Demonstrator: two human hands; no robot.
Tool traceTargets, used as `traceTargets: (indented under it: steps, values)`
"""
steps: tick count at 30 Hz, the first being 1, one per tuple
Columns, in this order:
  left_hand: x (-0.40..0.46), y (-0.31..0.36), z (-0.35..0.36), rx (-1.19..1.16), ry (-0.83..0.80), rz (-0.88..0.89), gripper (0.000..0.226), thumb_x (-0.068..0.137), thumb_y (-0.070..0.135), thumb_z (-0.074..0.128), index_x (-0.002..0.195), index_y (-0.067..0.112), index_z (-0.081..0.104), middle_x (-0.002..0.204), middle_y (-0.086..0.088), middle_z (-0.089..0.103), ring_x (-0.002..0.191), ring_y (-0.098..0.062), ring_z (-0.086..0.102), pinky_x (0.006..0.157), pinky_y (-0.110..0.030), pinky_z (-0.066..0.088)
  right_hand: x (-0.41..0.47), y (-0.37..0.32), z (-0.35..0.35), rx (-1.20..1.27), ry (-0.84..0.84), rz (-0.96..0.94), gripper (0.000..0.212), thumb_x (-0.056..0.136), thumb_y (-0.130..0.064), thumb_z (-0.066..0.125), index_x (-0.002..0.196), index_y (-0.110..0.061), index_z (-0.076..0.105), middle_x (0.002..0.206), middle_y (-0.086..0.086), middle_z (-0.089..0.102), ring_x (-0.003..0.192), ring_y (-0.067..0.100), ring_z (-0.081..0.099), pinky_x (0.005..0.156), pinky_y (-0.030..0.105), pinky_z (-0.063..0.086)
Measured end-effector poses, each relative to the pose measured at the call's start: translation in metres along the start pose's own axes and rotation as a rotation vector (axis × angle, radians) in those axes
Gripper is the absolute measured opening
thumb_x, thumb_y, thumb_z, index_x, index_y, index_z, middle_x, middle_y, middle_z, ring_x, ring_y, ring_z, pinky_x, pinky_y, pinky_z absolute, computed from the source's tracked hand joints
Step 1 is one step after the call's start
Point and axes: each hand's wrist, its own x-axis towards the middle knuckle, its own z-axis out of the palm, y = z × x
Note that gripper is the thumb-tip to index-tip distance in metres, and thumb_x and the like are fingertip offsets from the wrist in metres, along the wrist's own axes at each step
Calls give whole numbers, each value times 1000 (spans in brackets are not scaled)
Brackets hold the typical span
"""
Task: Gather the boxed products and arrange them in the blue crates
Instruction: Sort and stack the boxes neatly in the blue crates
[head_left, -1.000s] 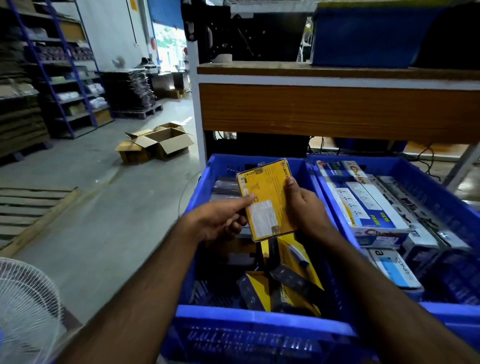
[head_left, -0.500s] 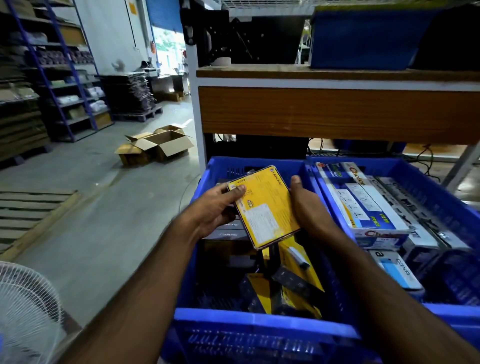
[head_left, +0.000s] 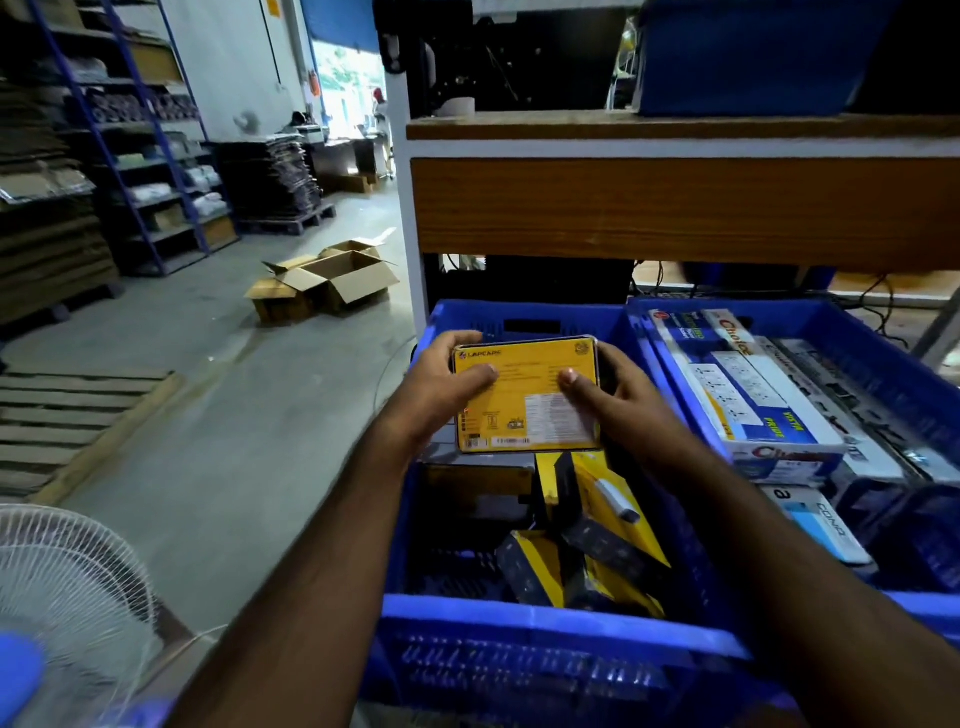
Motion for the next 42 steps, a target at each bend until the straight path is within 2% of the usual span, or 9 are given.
traceTargets:
  steps: [8,10,13,17,21,27,34,38,42]
  values:
    - [-2,-2,-7,141,-14,34,50,94,21,60,140,21,42,133,-6,53,98,-12,63,78,-31,58,1,3,6,-49,-22,45,43,94,-26,56,134,-20,42,115,1,64,91,10,69,66,22,56]
    - [-1,1,-11,232,-56,40,54,93,24,61,143,24,40,135,-5,52,102,-14,61,78,-31,56,1,3,6,-69,-40,68,43,93,-28,58,132,-21,42,118,3,62,94,14,69,70,28,58]
    - [-3,11,-23,601,-158,79,59,90,35,65,144,30,41,128,1,43,111,-15,50,86,-33,52,0,4,8,-131,-116,102,42,90,-26,64,126,-21,42,117,6,61,99,21,68,78,42,60]
    - [-13,22,-30,1097,-253,136,48,84,39,70,127,24,54,123,0,51,111,-18,50,89,-34,46,1,10,19,-263,-266,115,33,86,-16,71,108,-27,47,103,3,63,94,22,67,72,31,59]
    - [-19,6,-12,1462,-208,198,50,81,41,70,123,22,49,124,-5,51,114,-27,52,87,-39,46,8,19,26,-877,-384,29,44,80,-32,77,118,-20,57,114,-1,63,102,19,61,87,34,52]
    - [-17,-28,18,1569,-161,71,44,86,25,64,127,14,50,128,-11,50,120,-30,49,94,-46,44,11,25,28,-964,-428,23,42,85,-23,72,123,-14,58,113,3,63,101,19,62,89,34,53]
    - [-11,-51,23,1595,-180,-37,33,96,8,47,129,7,50,131,-16,50,121,-33,52,89,-47,49,13,28,25,-971,-387,19,32,89,-15,65,121,-15,60,115,3,64,103,17,61,93,34,52]
    - [-13,-61,34,1808,-181,21,33,98,10,44,131,4,45,130,-21,48,116,-36,55,85,-43,53,9,25,26,-929,-366,39,29,92,-12,60,121,-16,59,117,2,61,104,15,60,92,30,52]
    - [-14,-48,35,1804,-173,-83,41,97,20,49,135,6,44,135,-21,43,122,-36,47,88,-44,50,6,23,26,-893,-305,2,24,93,-12,58,117,-15,61,114,0,61,102,13,60,86,24,51]
